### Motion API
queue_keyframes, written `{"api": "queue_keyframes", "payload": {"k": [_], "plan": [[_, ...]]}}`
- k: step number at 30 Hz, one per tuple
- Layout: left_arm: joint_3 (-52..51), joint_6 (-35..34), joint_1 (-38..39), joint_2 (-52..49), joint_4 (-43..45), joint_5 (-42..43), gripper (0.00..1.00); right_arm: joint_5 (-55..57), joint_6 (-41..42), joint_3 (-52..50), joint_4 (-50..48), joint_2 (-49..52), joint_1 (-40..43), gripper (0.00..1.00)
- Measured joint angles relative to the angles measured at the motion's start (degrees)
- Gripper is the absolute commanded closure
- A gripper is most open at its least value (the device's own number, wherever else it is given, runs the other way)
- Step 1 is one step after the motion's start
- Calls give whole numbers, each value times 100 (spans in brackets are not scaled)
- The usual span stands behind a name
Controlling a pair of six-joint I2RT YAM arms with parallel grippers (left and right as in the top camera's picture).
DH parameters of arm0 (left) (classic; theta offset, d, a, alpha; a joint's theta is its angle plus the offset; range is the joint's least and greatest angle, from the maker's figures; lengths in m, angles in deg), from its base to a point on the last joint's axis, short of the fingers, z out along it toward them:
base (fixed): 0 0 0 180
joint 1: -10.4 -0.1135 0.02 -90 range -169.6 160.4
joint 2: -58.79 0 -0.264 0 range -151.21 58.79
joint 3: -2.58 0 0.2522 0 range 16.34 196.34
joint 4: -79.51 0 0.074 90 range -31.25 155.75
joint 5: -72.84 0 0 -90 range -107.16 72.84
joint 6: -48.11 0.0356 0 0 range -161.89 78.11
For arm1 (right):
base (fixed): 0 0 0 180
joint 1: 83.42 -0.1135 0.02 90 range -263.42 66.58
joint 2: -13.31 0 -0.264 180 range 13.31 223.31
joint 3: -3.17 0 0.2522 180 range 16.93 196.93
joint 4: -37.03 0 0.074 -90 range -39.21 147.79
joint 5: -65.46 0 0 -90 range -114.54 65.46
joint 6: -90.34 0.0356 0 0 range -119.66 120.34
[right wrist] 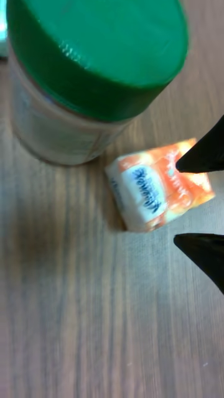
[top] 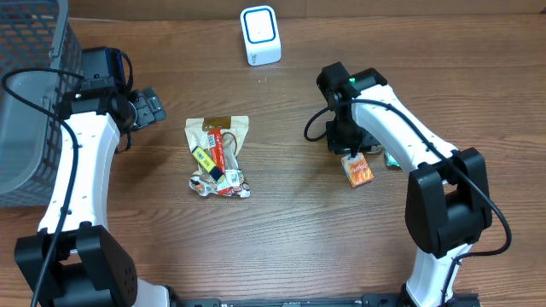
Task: Scan the item barcode
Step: 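Carry the Kleenex pack right and release it beside the jar, then move the right gripper left over the red sausage sticks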
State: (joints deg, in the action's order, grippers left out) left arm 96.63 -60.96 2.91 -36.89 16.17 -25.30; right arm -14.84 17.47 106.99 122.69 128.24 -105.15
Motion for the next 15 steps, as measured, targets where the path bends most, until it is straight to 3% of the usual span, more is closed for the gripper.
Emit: {"api": "queue_keyframes", "payload": {"k": [15], "plan": [[0,0,0,0,0,0,0,-3097,177,-820,-2391,0,-437,67]]}}
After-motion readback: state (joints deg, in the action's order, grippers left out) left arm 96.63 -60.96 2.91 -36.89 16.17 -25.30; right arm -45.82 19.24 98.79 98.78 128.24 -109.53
